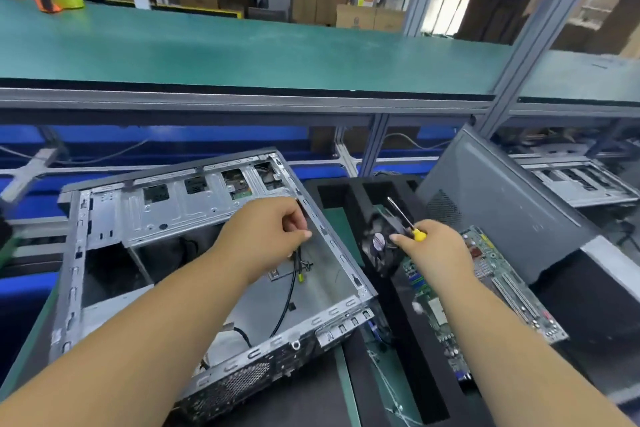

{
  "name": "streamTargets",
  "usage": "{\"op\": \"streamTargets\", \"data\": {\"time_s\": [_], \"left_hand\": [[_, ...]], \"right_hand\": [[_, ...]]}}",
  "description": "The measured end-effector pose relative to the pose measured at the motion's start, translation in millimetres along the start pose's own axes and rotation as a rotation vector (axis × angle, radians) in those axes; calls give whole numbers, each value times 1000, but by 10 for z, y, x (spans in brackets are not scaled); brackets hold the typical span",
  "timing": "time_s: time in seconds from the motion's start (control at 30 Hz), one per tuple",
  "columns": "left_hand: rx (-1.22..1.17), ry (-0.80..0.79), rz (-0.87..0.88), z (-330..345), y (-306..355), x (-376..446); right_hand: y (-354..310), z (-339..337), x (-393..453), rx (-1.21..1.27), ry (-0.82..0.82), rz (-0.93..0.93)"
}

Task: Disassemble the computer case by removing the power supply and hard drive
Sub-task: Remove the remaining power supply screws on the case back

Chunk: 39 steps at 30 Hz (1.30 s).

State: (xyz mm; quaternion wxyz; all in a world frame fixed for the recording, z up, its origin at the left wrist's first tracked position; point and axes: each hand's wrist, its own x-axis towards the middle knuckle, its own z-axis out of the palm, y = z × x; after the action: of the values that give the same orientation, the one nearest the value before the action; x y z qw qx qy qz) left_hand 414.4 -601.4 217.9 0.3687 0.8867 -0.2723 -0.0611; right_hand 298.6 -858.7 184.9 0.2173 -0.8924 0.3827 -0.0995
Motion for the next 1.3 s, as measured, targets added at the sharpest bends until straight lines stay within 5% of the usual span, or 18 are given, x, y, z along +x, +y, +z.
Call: {"op": "streamTargets", "data": {"time_s": [0.6,0.9,1.3], "left_hand": [[87,222,-329,215,105,-637],[100,301,-350,295,195,-966],[1,351,-219,-198,99,-1447]], "right_hand": [[456,1036,581,-196,-416,-49],[180,537,661,69,-370,-220],[-592,-147,-444,492,-394,-384]]}}
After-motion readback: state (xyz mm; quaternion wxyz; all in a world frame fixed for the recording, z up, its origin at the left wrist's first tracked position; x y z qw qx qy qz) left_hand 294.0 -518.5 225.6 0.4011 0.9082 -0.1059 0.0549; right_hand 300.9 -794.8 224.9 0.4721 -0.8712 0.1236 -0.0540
